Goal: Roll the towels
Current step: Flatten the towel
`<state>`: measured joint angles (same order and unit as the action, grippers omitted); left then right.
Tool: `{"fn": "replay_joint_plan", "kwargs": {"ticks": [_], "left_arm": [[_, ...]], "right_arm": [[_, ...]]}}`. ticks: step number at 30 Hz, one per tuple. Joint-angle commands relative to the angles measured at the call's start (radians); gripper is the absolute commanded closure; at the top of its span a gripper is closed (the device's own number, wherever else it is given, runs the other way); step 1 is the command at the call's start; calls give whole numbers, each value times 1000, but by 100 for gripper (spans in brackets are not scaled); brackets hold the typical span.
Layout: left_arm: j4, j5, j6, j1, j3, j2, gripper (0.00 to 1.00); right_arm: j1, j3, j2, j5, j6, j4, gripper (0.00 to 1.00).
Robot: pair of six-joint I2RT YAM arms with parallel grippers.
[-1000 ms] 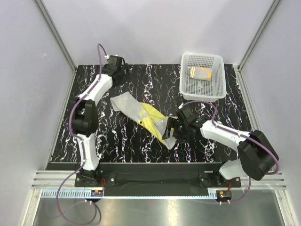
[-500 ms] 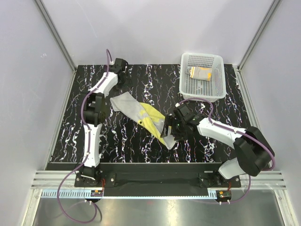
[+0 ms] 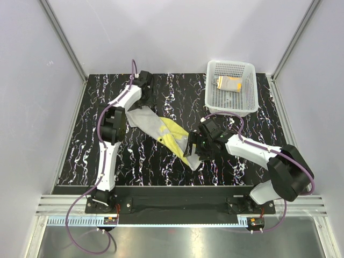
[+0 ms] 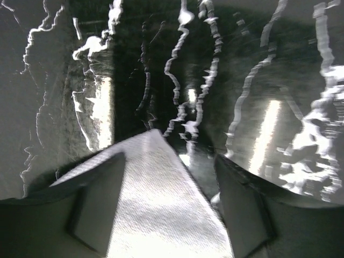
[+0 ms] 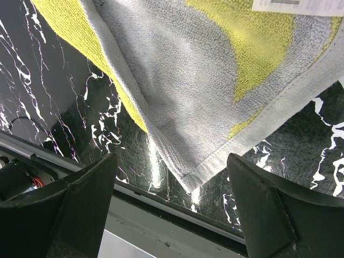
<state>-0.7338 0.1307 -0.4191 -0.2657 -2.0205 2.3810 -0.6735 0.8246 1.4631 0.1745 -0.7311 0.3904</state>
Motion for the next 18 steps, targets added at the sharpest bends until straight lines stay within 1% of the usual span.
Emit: {"fn": "replay_joint_plan", "kwargs": {"ticks": [1,3,6,9,10,13,18], "left_arm": [[-22,41,19,6,-30,30,30],[-26,56,23,6,-30,35,31],[-26,70,32,6,-34,41,34],[-22,69,40,6,-37,50,44],[-21,69,40,6,-37,53,51],[-16,67,42,8,-35,60,65],[-9,64,42,6,-34,60,81]], "right_arm": [[-9,5,-38,-15,-7,-2,10],[-9,5,-37,-17,-7,-4,10],[-9,8,-32,-12,-11,-5,10],[-11,11,-24,-10,-13,-5,10],[-9,14,-23,-10,-13,-7,10],[-9,16,-18,-10,-14,-12,10],[-12,21,-4,-13,-17,-13,10]]}}
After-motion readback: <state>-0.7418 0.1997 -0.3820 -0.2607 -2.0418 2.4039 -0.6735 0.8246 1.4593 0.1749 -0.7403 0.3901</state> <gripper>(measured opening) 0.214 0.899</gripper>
